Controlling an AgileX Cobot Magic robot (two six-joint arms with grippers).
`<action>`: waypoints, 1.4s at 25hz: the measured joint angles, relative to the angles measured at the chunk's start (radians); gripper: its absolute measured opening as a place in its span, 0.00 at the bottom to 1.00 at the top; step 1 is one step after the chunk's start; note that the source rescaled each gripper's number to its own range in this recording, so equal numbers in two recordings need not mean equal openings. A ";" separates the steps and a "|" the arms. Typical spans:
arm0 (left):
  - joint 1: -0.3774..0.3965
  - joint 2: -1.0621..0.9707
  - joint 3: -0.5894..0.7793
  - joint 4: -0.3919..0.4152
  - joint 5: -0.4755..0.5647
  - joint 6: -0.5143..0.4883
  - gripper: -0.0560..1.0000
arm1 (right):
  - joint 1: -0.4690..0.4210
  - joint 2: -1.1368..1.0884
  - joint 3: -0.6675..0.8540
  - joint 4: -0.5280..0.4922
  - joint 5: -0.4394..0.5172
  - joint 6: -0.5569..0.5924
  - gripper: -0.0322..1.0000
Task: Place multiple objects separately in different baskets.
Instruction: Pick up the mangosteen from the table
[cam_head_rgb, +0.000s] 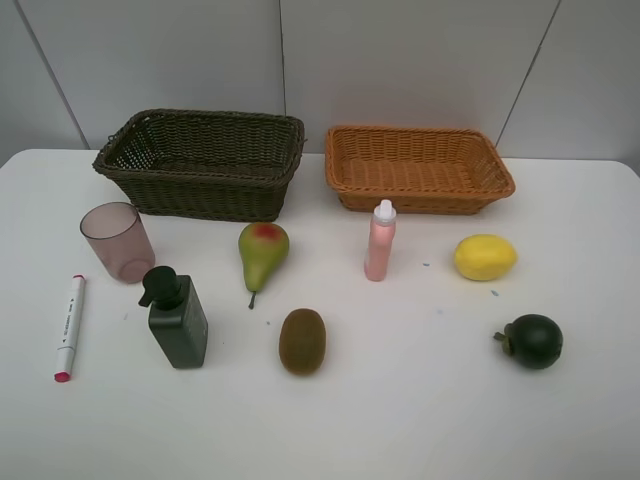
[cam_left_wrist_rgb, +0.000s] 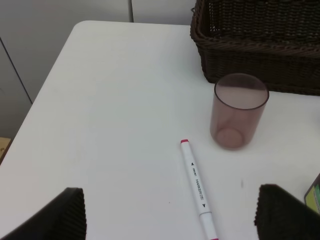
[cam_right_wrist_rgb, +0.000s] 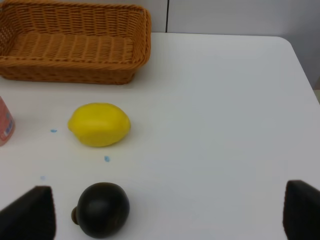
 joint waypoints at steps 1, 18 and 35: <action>0.000 0.000 0.000 0.000 0.000 0.000 0.90 | 0.000 0.000 0.000 0.000 0.000 0.000 0.99; 0.000 0.000 0.000 0.000 0.000 0.000 0.90 | 0.000 0.000 0.000 0.000 0.000 0.000 0.99; 0.000 0.000 0.000 0.000 0.000 0.000 0.90 | 0.000 0.000 0.000 0.000 0.000 0.001 0.99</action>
